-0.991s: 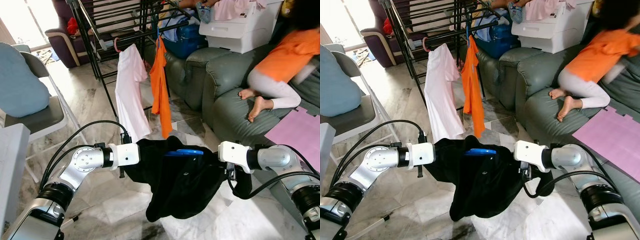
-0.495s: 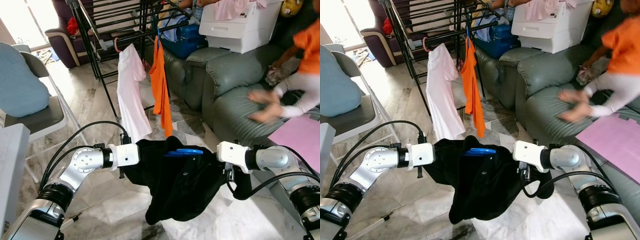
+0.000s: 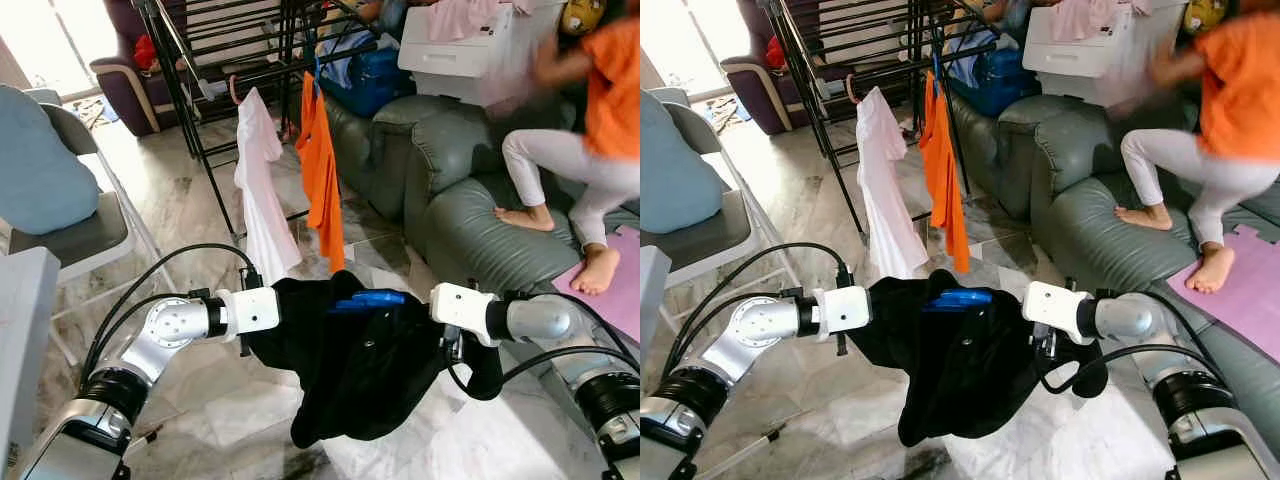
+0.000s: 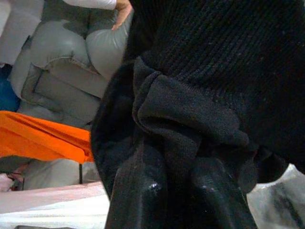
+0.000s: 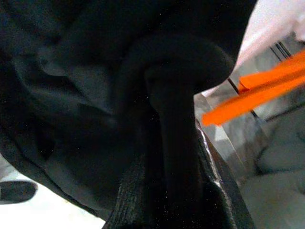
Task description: Hang hanger
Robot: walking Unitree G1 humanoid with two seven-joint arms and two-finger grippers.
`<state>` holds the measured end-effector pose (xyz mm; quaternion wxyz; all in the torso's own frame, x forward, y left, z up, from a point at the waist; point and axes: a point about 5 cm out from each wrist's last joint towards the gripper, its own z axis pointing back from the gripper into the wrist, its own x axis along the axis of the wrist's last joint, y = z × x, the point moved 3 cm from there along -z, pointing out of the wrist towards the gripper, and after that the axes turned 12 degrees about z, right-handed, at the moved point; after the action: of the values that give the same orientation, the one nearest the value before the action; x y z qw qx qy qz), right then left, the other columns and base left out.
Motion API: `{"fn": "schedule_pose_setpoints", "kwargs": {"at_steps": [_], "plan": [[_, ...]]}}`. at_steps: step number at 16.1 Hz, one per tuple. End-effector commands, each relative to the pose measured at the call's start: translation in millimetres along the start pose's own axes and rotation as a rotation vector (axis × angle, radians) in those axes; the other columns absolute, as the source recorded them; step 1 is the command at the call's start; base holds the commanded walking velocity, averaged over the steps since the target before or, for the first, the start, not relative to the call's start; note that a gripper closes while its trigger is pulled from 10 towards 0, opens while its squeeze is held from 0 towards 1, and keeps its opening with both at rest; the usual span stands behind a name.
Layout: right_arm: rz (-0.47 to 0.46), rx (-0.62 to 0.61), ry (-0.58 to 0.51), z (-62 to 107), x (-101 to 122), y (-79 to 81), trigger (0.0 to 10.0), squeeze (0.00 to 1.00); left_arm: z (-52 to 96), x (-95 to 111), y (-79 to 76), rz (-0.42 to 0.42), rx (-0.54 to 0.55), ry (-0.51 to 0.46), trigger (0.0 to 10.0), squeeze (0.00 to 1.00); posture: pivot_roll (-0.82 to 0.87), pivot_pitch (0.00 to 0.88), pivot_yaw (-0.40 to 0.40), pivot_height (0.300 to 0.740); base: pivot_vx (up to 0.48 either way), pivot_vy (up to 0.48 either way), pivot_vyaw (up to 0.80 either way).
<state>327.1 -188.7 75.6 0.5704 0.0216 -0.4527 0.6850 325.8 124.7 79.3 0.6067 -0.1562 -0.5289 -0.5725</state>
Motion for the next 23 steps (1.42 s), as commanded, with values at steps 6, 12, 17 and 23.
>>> {"fn": "schedule_pose_setpoints", "kwargs": {"at_steps": [6,12,17,23], "plan": [[-0.049,-0.109,0.052,-13.2,-0.3,-8.3,0.0,0.00,-1.3,9.2,8.2,-0.087,0.123,-0.052,10.0,1.00,-0.15,0.000,0.042,0.740,0.000,0.000,0.00],[-0.298,-0.354,0.133,-20.0,-11.1,-16.9,0.0,0.00,6.2,-7.0,28.0,0.158,0.485,-0.071,10.0,1.00,-0.18,0.000,0.069,0.740,0.000,0.000,0.00],[-0.584,-0.557,0.142,-20.1,-16.5,-16.3,0.0,0.00,27.3,-31.6,23.5,0.606,0.878,-0.185,10.0,1.00,-0.18,0.000,0.076,0.740,0.000,0.000,0.00],[-0.914,-0.805,0.183,-12.2,-16.3,-3.0,10.0,0.00,38.8,-37.5,18.9,0.755,0.983,-0.212,10.0,1.00,-0.20,0.000,0.087,0.740,0.000,0.000,0.00]]}}
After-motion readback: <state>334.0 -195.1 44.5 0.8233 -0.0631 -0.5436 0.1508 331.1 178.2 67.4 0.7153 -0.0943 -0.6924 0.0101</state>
